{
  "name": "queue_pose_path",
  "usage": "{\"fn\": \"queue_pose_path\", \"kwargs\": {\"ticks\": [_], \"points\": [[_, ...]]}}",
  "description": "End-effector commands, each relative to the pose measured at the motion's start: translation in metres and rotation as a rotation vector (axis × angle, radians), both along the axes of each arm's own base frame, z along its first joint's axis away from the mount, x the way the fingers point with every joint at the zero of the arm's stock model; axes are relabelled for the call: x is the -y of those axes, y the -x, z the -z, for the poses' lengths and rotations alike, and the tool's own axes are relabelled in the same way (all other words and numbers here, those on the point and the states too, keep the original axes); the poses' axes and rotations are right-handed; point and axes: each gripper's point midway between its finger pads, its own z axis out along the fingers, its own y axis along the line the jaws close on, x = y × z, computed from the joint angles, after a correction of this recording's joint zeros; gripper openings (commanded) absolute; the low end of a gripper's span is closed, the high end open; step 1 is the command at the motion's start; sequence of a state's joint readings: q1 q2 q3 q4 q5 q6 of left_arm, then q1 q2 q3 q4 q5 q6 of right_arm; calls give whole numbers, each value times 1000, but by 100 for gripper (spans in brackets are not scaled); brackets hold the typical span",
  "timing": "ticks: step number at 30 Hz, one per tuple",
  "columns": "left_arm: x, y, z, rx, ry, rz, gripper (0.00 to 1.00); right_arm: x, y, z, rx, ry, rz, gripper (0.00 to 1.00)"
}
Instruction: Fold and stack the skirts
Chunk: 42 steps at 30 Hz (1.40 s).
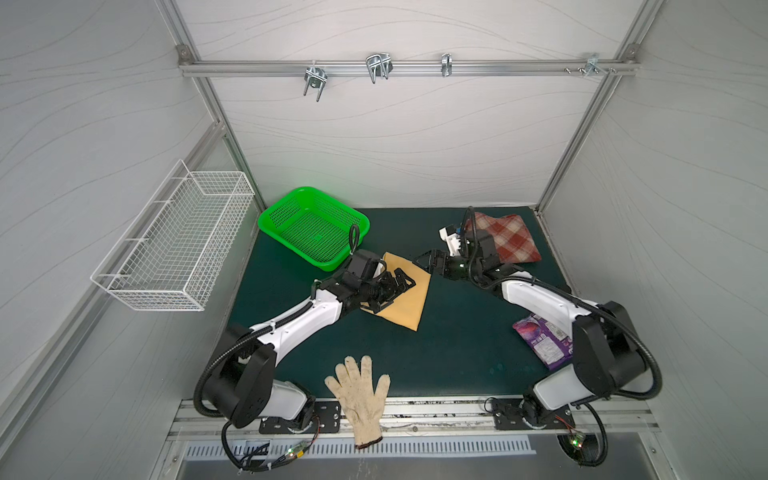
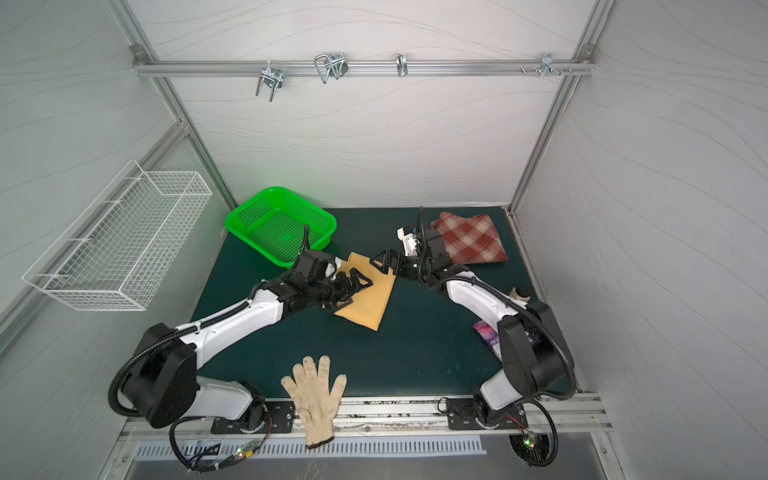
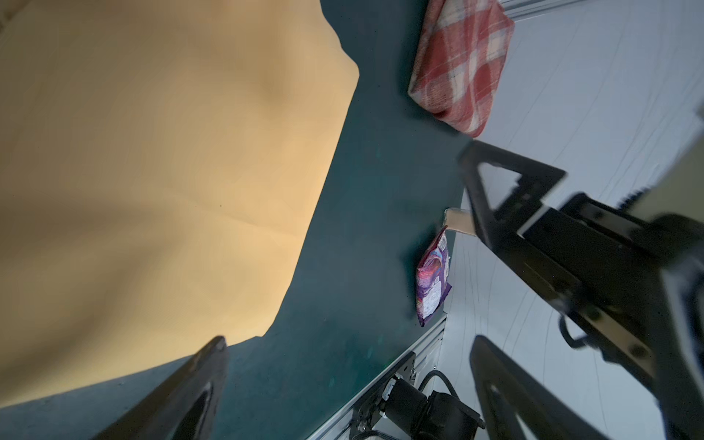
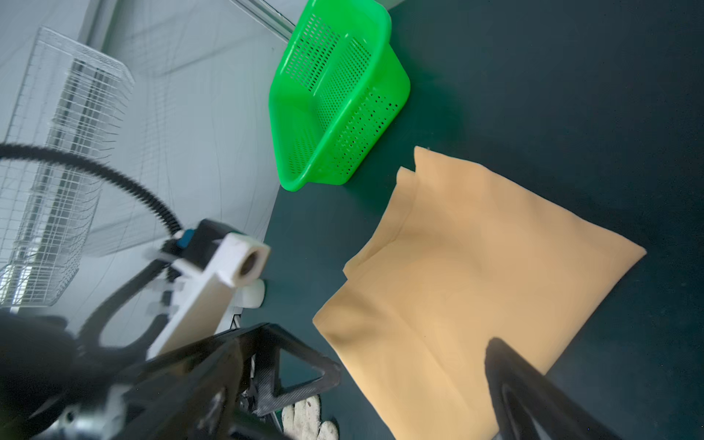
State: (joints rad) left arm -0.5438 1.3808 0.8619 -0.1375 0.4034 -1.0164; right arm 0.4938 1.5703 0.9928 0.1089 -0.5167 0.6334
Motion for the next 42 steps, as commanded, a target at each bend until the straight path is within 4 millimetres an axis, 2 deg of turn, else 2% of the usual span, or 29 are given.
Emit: {"fn": "queue_pose_path", "kwargs": {"ticks": [1,6,12,22,26,32,36,42], "points": [[2,-18,-26,96,82,-76,99,-9,-18,1,-30,-83,-34,99],[-1,-17,-13,85,87,-103,99,-17,-38,39,-107,-71,-45,99],[-3,-14,9,54,83,-124,99,-20,-55,73,-153,-49,-38,99],[-6,-13,23,34,72,-135,99,-10,-60,119,-213,11,4,99],[-7,-14,31,23,68,-146,99,-6,-59,130,-233,9,20,99],[-10,-18,50,3,30,-161,99,-1,-54,136,-241,21,34,99],[-10,-23,54,8,17,-166,99,2,-53,142,-251,38,42,99],[-35,-41,71,-26,-71,-196,99,17,-46,151,-277,59,87,99]]}}
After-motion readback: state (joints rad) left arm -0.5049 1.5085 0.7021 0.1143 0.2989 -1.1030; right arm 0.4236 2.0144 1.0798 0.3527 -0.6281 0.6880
